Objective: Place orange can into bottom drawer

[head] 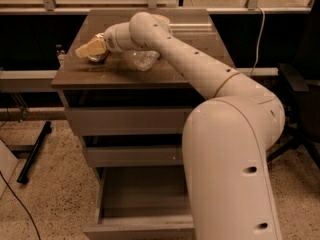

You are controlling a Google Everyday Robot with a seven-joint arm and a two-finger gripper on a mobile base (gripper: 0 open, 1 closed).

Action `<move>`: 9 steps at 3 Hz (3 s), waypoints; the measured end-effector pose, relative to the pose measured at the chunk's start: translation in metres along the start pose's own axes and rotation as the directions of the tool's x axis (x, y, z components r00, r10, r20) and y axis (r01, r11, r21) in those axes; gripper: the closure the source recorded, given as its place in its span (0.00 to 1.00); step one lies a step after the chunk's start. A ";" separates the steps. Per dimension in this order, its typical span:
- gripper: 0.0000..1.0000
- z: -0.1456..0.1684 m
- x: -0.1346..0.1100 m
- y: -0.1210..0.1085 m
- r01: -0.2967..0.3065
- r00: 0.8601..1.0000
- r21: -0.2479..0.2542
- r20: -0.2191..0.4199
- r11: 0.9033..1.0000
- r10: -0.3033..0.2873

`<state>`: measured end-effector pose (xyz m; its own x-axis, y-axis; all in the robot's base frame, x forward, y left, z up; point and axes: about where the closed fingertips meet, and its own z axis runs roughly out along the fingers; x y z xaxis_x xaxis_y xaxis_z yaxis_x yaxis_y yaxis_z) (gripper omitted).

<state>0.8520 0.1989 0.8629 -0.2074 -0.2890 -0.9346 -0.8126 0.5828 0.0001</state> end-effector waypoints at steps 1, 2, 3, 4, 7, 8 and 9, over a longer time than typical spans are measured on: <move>0.18 0.010 0.004 -0.002 -0.024 1.000 -0.002 -0.004 1.000 0.024; 0.41 0.016 0.006 -0.002 -0.037 0.999 0.000 -0.014 0.999 0.037; 0.65 0.016 0.003 -0.001 -0.023 0.999 0.006 -0.021 1.000 0.023; 0.88 0.010 -0.003 -0.002 -0.005 1.000 0.018 -0.018 1.000 0.005; 1.00 -0.008 -0.005 0.008 0.004 1.000 -0.043 0.001 0.999 -0.004; 1.00 -0.043 -0.012 0.022 0.030 0.998 -0.122 0.053 0.992 -0.024; 1.00 -0.111 -0.018 0.046 0.120 0.988 -0.204 0.123 0.972 -0.096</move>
Offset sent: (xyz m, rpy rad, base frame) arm 0.0134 0.0078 -0.0117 0.0087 0.0485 -0.0281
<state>0.7578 0.1471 0.9190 -0.0598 -0.2475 -0.9670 -0.9254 0.3770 -0.0393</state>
